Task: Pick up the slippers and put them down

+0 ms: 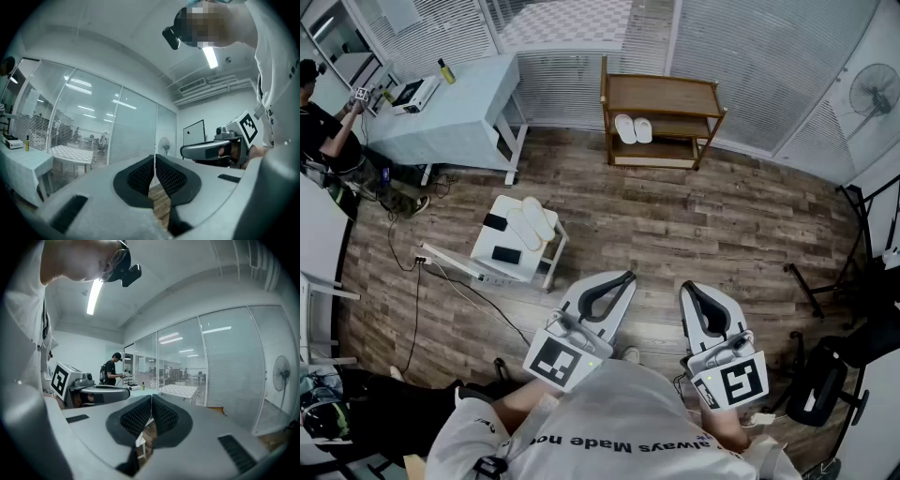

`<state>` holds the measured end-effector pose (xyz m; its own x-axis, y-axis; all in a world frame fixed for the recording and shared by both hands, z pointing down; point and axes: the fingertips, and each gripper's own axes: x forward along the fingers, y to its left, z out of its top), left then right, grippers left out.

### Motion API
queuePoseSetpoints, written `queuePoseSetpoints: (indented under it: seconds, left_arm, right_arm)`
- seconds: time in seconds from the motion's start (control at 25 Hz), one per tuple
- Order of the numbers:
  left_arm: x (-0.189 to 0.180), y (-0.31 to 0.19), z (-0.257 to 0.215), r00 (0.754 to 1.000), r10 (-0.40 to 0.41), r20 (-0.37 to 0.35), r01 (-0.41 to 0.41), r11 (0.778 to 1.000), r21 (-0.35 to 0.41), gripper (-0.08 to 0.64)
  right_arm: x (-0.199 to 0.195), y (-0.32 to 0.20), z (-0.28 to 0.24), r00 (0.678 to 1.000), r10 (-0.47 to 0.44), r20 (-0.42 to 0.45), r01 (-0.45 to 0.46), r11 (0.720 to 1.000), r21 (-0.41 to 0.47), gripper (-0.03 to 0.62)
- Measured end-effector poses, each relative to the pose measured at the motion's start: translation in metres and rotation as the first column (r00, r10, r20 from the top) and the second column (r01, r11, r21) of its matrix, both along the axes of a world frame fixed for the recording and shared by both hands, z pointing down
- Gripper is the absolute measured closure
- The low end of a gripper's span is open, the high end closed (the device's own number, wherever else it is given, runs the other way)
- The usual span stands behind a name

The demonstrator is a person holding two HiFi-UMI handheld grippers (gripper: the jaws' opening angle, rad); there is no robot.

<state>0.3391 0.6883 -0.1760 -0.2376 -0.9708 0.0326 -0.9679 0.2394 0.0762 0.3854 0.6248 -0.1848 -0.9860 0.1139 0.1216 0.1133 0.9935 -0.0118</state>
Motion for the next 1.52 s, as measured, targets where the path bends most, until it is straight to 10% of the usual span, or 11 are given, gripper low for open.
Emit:
queuePoseSetpoints:
  seconds: [0.8, 1.52]
  left_arm:
    - [-0.086, 0.012, 0.011, 1.000, 0.026, -0.014, -0.026, 1.000, 0.014, 0.540]
    - [-0.180, -0.111, 0.004, 0.999, -0.049, 0.013, 0.049, 0.999, 0.000, 0.540]
  right_arm:
    - [-0.089, 0.006, 0.012, 0.999, 0.034, 0.020, -0.033, 0.999, -0.012, 0.574]
    - [-0.182, -0.117, 0.009, 0.999, -0.026, 0.032, 0.026, 0.999, -0.022, 0.574]
